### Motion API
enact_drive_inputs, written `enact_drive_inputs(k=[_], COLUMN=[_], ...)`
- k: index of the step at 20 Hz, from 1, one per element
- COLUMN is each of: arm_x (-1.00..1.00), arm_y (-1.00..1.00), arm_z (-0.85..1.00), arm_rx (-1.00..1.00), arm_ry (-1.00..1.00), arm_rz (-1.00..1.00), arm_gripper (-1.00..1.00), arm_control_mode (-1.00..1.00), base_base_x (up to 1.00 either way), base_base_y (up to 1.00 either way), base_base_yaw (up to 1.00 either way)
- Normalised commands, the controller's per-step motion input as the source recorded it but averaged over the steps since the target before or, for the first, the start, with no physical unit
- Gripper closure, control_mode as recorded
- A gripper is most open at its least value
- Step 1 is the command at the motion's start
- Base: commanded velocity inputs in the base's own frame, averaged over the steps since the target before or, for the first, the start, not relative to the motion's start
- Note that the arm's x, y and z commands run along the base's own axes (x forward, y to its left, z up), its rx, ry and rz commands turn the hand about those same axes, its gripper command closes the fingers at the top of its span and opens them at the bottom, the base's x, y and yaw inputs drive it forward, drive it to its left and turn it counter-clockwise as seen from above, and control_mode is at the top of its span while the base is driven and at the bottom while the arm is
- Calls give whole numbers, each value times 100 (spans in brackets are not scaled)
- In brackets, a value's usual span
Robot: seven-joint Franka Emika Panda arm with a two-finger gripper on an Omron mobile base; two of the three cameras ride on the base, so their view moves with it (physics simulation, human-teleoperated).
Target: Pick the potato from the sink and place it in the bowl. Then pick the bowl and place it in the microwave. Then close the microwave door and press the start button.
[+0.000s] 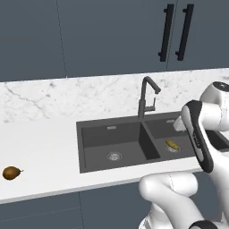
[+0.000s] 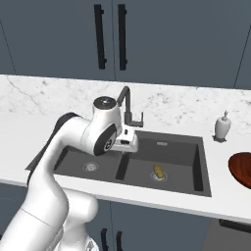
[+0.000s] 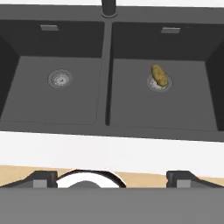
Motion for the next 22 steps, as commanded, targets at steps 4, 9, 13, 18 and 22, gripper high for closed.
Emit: enact_drive_inputs(k=[4,9,13,18,22], arm_x=[47,56,37,49,59], arm_y=[-71,-60,-51,-25,-24], arm_z=[-50,-40,-24,-38,-40], arm_rx=[1,4,3,0,0], arm_ry=[0,7,2,0,0], arm_rz=[0,0,0,0,0], arm_gripper=[-100,-100,-100,-100,-100], arm_control_mode=[-100,-100,-100,-100,-100], base_base_x=[0,0,0,0,0], base_base_y=[0,0,0,0,0], base_base_yaw=[0,0,0,0,0])
